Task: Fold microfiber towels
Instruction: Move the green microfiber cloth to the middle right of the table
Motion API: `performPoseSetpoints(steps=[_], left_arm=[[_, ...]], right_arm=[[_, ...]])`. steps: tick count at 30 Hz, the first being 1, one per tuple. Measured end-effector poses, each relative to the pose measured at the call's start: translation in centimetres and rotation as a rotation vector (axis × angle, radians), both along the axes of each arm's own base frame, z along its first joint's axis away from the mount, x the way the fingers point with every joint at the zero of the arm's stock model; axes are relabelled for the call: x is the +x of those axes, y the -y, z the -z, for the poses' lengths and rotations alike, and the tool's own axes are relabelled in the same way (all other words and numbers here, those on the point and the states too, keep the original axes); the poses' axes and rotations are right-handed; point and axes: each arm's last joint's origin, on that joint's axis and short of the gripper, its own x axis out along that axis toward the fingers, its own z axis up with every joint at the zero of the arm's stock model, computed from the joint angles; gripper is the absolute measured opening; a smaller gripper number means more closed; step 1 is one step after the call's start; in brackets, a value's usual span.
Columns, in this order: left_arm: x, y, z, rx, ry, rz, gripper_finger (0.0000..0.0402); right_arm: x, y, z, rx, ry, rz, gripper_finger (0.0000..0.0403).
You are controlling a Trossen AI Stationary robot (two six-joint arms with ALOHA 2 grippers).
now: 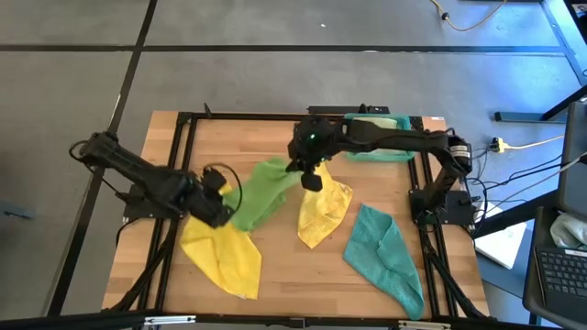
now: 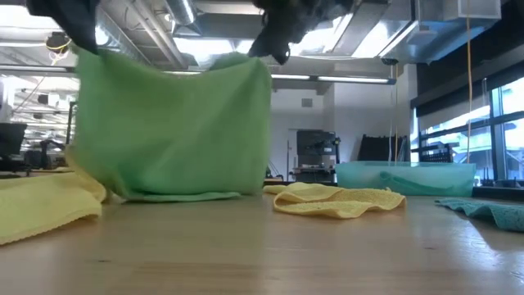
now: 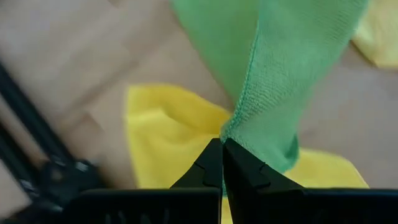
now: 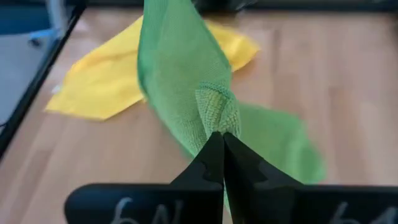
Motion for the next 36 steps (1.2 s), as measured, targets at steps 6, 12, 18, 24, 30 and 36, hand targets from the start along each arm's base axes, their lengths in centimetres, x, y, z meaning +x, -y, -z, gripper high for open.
performPoseSetpoints(steps=[6,12,18,24,30,36], left_arm=[[-1.6,-3.5,-1.5,0.119,0.048,-0.101,0.0000],[-3.0,-6.1,-2.9,0.217,0.026,-0.200,0.0000],[-3.4,-7.9,-6.2,0.348,0.118,-0.274,0.0000],[-3.7,-9.5,-9.0,0.430,0.115,-0.267,0.0000],[-4.0,-10.2,-10.5,0.437,0.101,-0.239,0.0000],[-3.6,-9.8,-10.3,0.316,0.105,-0.190,0.0000]], right_arm=[[-1.1,3.4,-2.5,-0.126,0.133,0.159,0.0002],[-1.9,6.7,-4.7,-0.244,0.242,0.296,0.0003],[-2.9,9.4,-7.2,-0.323,0.328,0.354,0.0004],[-3.8,10.9,-8.2,-0.316,0.350,0.364,0.0004],[-4.0,11.0,-8.2,-0.276,0.347,0.310,0.0004],[-4.3,10.5,-7.3,-0.164,0.261,0.261,0.0005]])
